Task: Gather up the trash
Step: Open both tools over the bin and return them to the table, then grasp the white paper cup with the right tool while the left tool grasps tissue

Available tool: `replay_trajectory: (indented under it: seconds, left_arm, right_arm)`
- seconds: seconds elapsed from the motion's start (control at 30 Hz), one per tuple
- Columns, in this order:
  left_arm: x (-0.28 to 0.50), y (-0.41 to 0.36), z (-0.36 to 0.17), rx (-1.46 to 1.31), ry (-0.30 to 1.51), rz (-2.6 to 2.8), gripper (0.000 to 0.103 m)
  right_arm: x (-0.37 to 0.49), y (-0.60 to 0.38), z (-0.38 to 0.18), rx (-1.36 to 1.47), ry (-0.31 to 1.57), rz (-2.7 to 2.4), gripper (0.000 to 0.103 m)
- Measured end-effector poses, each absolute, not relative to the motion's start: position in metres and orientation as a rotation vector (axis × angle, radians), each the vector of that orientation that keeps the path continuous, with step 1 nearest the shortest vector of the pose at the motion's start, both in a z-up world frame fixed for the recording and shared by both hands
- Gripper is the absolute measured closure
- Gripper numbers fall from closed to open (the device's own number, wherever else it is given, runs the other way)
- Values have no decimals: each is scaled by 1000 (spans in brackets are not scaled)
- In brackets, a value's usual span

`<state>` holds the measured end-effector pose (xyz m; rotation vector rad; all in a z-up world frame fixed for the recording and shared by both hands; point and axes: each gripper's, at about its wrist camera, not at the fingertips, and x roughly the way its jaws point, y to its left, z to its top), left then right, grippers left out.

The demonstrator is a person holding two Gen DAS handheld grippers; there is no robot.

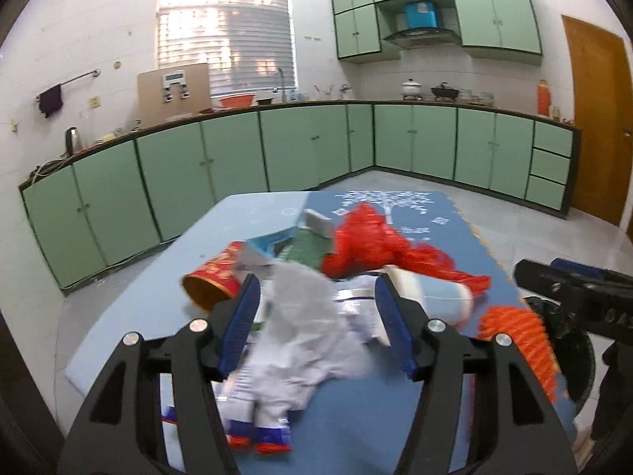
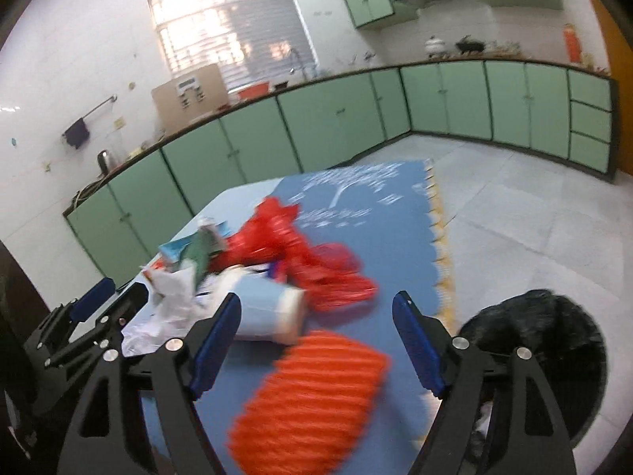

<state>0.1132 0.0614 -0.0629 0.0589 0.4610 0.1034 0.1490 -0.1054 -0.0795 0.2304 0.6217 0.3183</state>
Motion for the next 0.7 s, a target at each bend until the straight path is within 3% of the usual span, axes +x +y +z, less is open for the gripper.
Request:
replay_trajectory:
  seconds: [0.27, 0.7]
  left_arm:
    - [101, 117, -71, 21, 479, 220, 44]
    - [104, 141, -80, -47, 482, 225, 44]
  right_arm:
    - [158, -42, -84, 165, 674, 283, 18]
    - [167, -4, -98, -6, 731, 85, 21]
